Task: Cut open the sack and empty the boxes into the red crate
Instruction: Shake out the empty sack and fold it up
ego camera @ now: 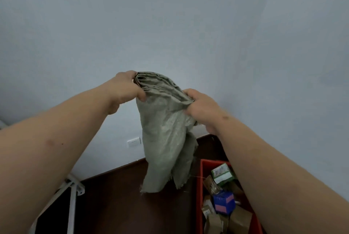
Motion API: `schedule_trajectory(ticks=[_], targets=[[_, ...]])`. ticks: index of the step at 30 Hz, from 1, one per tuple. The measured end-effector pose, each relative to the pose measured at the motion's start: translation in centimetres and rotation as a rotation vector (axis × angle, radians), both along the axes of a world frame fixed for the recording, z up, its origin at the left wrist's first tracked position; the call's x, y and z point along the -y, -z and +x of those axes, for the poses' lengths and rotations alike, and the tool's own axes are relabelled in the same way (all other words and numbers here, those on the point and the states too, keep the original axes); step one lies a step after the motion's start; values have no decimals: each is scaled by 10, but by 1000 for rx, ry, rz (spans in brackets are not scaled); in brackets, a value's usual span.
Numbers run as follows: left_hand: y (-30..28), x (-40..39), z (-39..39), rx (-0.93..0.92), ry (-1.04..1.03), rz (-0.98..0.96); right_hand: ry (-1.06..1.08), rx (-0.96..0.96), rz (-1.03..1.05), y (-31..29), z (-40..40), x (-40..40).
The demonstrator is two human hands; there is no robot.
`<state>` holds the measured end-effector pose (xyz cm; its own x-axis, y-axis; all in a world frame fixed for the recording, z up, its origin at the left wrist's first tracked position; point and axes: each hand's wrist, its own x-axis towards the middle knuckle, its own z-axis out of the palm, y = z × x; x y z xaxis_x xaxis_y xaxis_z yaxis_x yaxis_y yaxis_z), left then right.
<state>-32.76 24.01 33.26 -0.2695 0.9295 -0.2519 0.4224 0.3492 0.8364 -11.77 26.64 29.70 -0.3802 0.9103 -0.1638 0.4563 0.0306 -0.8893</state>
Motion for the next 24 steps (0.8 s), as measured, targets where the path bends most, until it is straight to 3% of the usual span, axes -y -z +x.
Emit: schedule_trajectory(ticks=[6,11,14,19,22,24], targets=[[44,21,-31,336,250,-36,-220,-139,-395,3,26,4],[54,24,-16,461,158,-93,45,-289,-494,18,44,-2],[56,22,-3,368,27,-144,220,-142,-339,24,43,-3],[59,15,16,387,-141,-250,240,386,195,26,34,3],[59,13,21,387,-160,-328,54,455,580,6,26,20],[57,11,25,393,-158,-382,-214,554,626,0,18,27]])
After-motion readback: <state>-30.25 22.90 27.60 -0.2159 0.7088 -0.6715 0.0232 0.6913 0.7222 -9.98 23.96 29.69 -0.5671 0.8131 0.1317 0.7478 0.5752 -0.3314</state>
